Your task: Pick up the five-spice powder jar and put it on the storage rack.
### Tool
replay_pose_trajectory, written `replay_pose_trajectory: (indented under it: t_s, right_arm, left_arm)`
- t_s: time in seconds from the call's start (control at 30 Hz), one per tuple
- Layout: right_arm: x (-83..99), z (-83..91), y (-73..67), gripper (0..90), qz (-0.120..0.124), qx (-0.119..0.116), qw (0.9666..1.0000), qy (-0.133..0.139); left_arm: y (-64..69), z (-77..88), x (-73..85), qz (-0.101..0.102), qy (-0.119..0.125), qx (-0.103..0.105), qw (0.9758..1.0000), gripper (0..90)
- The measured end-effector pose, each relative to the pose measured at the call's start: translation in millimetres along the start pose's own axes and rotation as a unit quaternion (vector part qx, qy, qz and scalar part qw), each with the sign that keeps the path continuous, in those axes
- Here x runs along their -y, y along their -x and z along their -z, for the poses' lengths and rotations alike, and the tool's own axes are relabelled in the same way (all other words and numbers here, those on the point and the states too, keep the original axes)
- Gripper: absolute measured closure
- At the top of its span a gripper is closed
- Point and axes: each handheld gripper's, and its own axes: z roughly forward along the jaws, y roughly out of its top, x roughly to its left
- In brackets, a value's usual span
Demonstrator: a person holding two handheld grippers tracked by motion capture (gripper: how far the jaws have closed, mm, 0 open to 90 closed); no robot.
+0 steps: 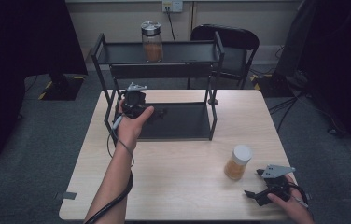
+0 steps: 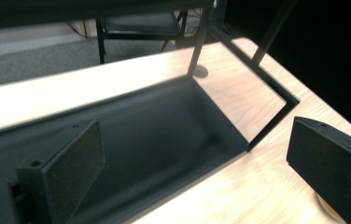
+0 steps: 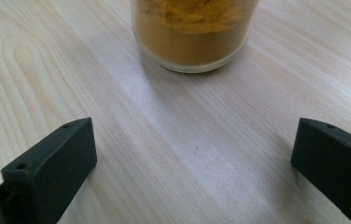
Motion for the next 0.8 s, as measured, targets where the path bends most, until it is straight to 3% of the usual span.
replay_pose_trajectory:
  t_s: [0.2, 0.8]
  right_arm:
    - [0.1, 0.0, 0.1, 0.0, 0.000, 0.000, 1.0000, 0.000]
    - [-0.1, 0.0, 0.1, 0.0, 0.001, 0.000, 1.0000, -0.001]
  left_arm:
    - [0.8, -7.8, 18.7, -0.006, -0.004, -0.005, 1.0000, 3.5]
    - [2.4, -28.1, 62.6, -0.036, -0.009, 0.008, 0.9993, 3.4]
